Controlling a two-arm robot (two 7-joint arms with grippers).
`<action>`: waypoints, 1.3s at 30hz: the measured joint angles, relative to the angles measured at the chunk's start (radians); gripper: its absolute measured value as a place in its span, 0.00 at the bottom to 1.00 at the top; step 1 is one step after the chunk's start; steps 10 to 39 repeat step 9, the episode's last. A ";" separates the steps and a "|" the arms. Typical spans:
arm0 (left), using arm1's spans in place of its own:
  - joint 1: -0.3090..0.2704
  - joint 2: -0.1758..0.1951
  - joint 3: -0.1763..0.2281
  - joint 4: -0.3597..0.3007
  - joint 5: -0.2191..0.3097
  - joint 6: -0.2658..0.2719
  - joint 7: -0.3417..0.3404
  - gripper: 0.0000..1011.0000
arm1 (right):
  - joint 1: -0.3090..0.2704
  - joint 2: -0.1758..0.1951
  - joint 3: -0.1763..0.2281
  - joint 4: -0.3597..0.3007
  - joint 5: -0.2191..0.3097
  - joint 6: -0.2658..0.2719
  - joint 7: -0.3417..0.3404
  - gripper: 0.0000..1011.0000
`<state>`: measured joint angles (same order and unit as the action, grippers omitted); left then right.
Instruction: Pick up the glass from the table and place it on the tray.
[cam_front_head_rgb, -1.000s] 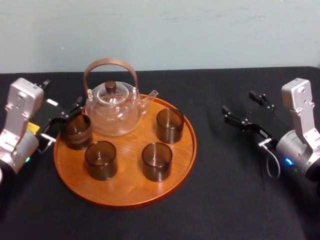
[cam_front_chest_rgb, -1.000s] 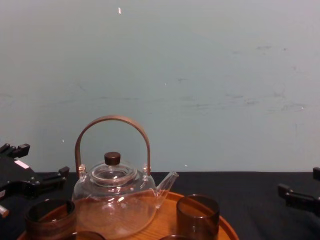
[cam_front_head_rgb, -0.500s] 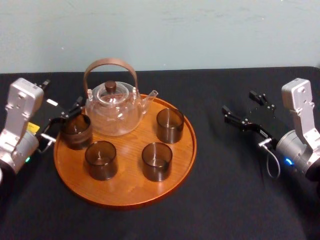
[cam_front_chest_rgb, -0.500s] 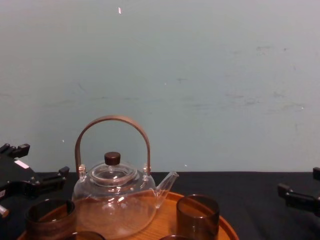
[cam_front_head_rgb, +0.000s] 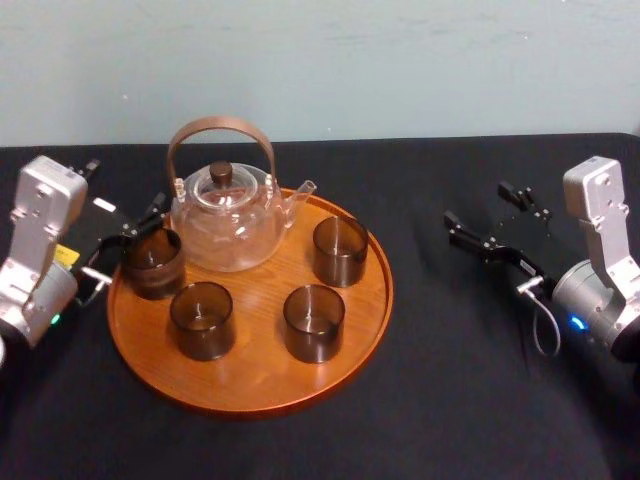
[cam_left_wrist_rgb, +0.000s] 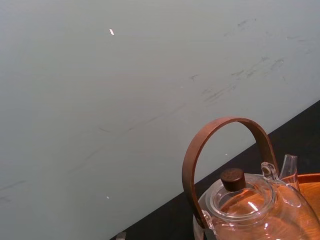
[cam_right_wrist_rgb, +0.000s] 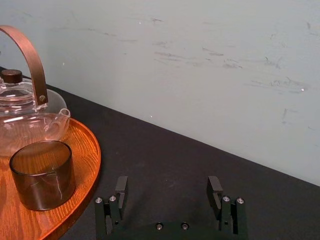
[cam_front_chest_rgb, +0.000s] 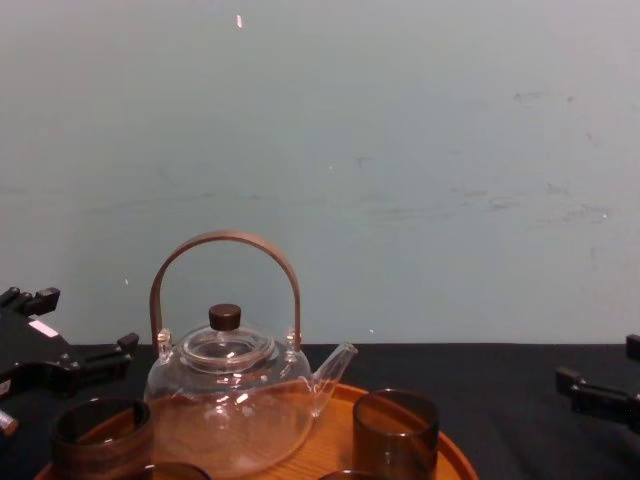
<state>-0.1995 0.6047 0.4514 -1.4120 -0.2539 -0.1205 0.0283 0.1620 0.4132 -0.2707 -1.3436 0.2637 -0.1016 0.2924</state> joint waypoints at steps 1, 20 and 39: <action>0.000 0.000 0.000 0.000 0.000 0.000 0.000 0.99 | 0.000 0.000 0.000 0.000 0.000 0.000 0.000 0.99; 0.000 0.000 0.000 0.000 0.000 0.000 0.000 0.99 | 0.000 0.000 0.000 0.000 0.000 0.000 0.000 0.99; 0.000 0.000 0.000 0.000 0.000 0.000 0.000 0.99 | 0.000 0.000 0.000 0.000 0.000 0.000 0.000 0.99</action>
